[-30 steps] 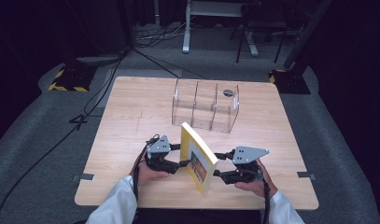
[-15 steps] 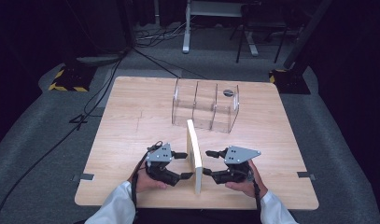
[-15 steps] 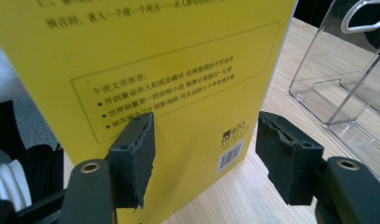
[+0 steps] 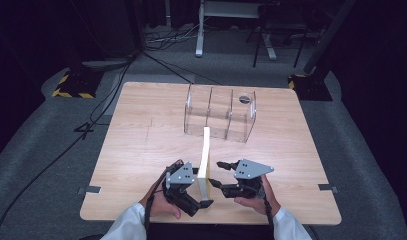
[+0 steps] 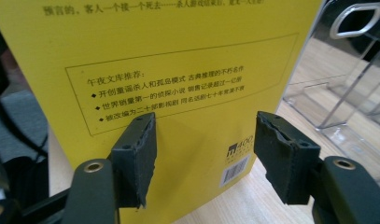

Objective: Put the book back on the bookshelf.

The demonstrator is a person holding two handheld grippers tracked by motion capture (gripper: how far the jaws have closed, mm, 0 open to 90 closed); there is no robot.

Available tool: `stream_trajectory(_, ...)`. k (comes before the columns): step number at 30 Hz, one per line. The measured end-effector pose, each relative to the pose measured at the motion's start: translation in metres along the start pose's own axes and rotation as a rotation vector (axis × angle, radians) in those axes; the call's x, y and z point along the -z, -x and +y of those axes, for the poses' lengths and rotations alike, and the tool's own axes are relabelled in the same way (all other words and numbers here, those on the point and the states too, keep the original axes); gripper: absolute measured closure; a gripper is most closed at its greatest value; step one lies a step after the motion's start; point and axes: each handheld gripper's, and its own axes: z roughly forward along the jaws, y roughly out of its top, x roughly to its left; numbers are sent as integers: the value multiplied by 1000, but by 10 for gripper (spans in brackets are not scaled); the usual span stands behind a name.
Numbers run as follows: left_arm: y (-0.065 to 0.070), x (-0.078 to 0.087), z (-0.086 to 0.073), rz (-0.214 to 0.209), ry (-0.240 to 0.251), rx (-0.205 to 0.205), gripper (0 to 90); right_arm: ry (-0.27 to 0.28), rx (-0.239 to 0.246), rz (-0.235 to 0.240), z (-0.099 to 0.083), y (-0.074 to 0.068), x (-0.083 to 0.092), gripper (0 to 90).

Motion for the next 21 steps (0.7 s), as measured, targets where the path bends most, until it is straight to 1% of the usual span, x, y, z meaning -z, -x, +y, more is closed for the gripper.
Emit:
stream_trajectory(1, 2, -1, 0, 48, -6, -19, 12, 1, 0, -7, 0, -1, 0, 420)
stream_trajectory(2, 2, -1, 0, 48, -6, -19, 78, 2, 1, -12, 0, -2, 0, 419)
stream_trajectory(3, 5, 1, -2, 126, 24, -12, 169, 2, 4, -16, 0, -2, 0, 419)
stream_trajectory(4, 2, 3, -3, 117, 40, -12, 264, 5, -1, -19, 0, -1, 2, 419)
stream_trajectory(5, 1, 5, -4, 106, 47, -10, 306, 10, -11, -16, 0, 1, 3, 419)
stream_trajectory(6, 1, 6, -5, 110, 57, -21, 343, 12, -16, -14, 0, 2, 3, 419)
stream_trajectory(7, 3, 7, -6, 123, 67, -36, 382, 14, -20, -14, 0, 3, 3, 420)
stream_trajectory(8, 3, 8, -6, 124, 75, -47, 415, 14, -18, -18, 0, 4, 4, 419)
stream_trajectory(9, 2, 10, -7, 111, 86, -41, 461, 14, -17, -17, 0, 5, 4, 413)
stream_trajectory(10, 0, 12, -8, 100, 92, -49, 510, 11, -20, -15, 0, 7, 5, 401)
stream_trajectory(11, -1, 14, -9, 102, 102, -45, 570, 9, -21, -13, 0, 10, 6, 394)
stream_trajectory(12, -3, 16, -10, 124, 108, -39, 622, 8, -27, -11, -1, 12, 7, 390)
stream_trajectory(13, -3, 16, -10, 124, 108, -39, 669, 0, -30, -12, -1, 15, 8, 390)
stream_trajectory(14, -5, 18, -10, 137, 112, -53, 669, 0, -30, -12, -1, 15, 8, 390)
stream_trajectory(16, -10, 22, -13, 128, 126, -30, 708, 2, -35, -1, -1, 18, 10, 391)
stream_trajectory(17, -13, 25, -16, 133, 130, -35, 727, -4, -16, -2, 0, 20, 11, 390)
stream_trajectory(18, -14, 27, -17, 127, 133, -30, 731, -6, -1, -8, 1, 21, 12, 388)
stream_trajectory(19, -16, 28, -19, 110, 138, -20, 734, -6, 9, -12, 1, 22, 12, 371)
stream_trajectory(20, -16, 28, -19, 110, 138, -20, 737, -6, 9, -12, 1, 22, 12, 371)
stream_trajectory(21, -17, 31, -22, 98, 147, -16, 737, -9, 11, -22, 1, 25, 12, 364)
